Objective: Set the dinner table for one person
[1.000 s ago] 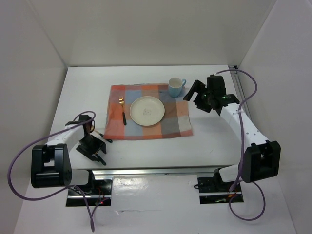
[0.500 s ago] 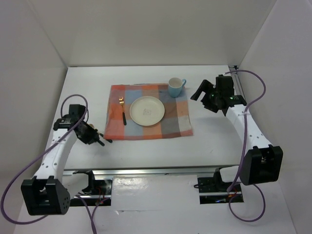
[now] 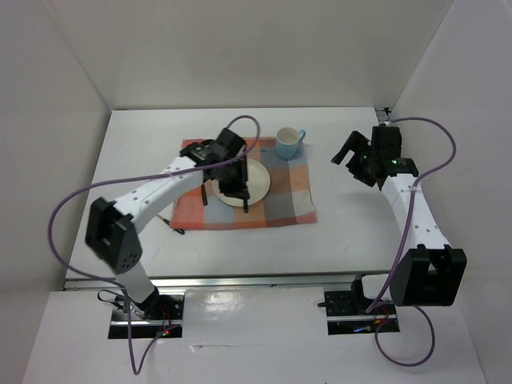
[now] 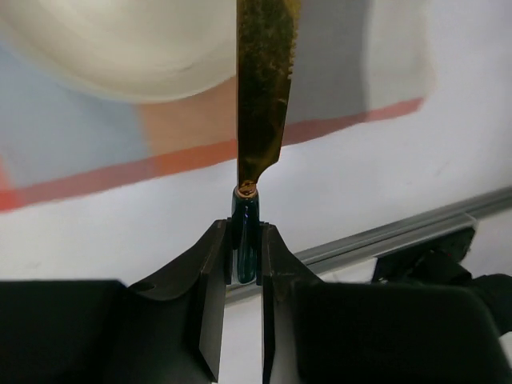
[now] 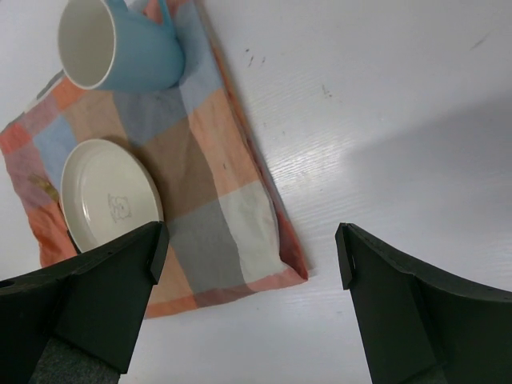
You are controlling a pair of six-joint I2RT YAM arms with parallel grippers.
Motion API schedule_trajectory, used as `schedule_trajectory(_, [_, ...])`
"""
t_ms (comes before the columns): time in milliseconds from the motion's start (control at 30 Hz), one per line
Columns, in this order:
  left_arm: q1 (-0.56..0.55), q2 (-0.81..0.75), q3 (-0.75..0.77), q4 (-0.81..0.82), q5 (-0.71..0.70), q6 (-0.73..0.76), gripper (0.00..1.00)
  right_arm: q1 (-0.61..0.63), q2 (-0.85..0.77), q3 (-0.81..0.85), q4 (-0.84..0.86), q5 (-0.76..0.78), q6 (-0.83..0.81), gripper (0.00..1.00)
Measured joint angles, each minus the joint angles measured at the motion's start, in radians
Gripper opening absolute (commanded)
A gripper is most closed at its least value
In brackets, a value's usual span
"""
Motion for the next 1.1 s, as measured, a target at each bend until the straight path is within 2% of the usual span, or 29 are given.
schedule_trajectory(133, [-0.110,0.228,0.215,0.018,0.032,-0.002,0.00,-0.029,-0.045,0.000,-0.016,0.013,-0.011,0.99])
schedule_trajectory(300, [-0.151,0.437,0.371,0.040,0.066,-0.019,0.00,-0.035,-0.081,0.000,-0.041,0.031,-0.021,0.99])
schedule_trajectory(700, [-0.154,0.702,0.581,0.048,0.081,-0.080,0.00,-0.045,-0.090,0.000,-0.070,0.043,-0.042,0.99])
schedule_trajectory(733, [-0.154,0.711,0.581,0.048,0.081,-0.087,0.04,-0.045,-0.092,0.000,-0.074,0.043,-0.043,0.99])
schedule_trajectory(767, [-0.154,0.718,0.580,0.047,0.080,-0.092,0.20,-0.045,-0.094,0.000,-0.078,0.044,-0.045,0.99])
schedule_trajectory(833, [-0.154,0.732,0.580,0.047,0.076,-0.110,0.33,-0.045,-0.100,0.000,-0.085,0.044,-0.048,0.99])
schedule_trajectory(867, [-0.154,0.735,0.579,0.047,0.075,-0.113,0.47,-0.045,-0.103,0.000,-0.087,0.044,-0.049,0.99])
schedule_trajectory(900, [-0.154,0.737,0.577,0.045,0.073,-0.115,0.53,-0.045,-0.105,0.000,-0.087,0.045,-0.050,0.99])
schedule_trajectory(1000, [-0.154,0.737,0.576,0.046,0.071,-0.135,0.58,-0.045,-0.109,0.000,-0.089,0.047,-0.053,0.99])
schedule_trajectory(1033, [-0.154,0.737,0.575,0.048,0.070,-0.137,0.62,-0.045,-0.109,0.000,-0.092,0.047,-0.053,0.99])
schedule_trajectory(1100, [-0.154,0.736,0.570,0.047,0.069,-0.139,0.62,-0.045,-0.109,0.000,-0.095,0.047,-0.053,0.99])
